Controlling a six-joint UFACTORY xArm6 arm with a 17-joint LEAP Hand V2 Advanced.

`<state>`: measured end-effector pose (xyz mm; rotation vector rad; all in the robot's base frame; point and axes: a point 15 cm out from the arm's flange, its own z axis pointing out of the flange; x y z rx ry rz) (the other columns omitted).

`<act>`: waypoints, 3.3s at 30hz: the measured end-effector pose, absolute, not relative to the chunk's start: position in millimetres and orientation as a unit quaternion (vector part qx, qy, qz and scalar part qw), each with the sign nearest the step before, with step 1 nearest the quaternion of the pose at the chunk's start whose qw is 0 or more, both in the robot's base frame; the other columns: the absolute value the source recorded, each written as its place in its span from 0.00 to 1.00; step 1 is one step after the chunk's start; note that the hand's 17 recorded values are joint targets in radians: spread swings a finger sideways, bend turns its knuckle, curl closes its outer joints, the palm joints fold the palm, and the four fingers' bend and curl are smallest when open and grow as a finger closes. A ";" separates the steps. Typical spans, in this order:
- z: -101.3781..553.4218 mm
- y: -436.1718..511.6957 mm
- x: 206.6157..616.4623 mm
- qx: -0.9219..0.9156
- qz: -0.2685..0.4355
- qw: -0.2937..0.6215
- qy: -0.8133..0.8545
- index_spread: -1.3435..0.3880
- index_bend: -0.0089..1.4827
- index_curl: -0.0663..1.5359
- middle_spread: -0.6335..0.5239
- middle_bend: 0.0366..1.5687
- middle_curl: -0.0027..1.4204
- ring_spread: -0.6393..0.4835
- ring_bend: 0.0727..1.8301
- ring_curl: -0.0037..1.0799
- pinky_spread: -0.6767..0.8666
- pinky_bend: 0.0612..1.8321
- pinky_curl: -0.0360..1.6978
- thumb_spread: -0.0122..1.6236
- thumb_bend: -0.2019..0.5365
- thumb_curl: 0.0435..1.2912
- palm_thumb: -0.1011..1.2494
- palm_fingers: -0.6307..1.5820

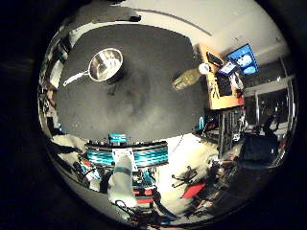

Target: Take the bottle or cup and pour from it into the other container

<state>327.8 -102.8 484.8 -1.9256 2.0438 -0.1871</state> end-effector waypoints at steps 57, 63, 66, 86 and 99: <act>330.1 -448.3 369.0 -0.433 -0.061 0.396 0.807 0.64 0.12 0.25 0.54 0.29 0.28 0.60 0.43 0.20 0.69 0.57 0.02 0.68 0.24 0.22 0.46 0.38; 306.8 -451.1 379.4 -0.433 -0.053 0.424 0.793 0.65 0.12 0.24 0.54 0.29 0.28 0.61 0.42 0.20 0.69 0.56 0.02 0.68 0.24 0.22 0.46 0.38; 295.2 -452.0 382.2 -0.433 -0.048 0.432 0.790 0.65 0.12 0.24 0.54 0.29 0.28 0.62 0.41 0.20 0.69 0.55 0.02 0.68 0.24 0.22 0.46 0.37; 234.0 -440.7 394.5 -0.439 -0.001 0.434 0.787 0.65 0.12 0.23 0.56 0.27 0.27 0.64 0.37 0.20 0.70 0.50 0.02 0.66 0.24 0.22 0.47 0.37; 225.6 -409.0 429.9 -0.472 0.021 0.432 0.768 0.65 0.12 0.23 0.54 0.26 0.27 0.62 0.38 0.21 0.69 0.49 0.02 0.66 0.24 0.23 0.49 0.39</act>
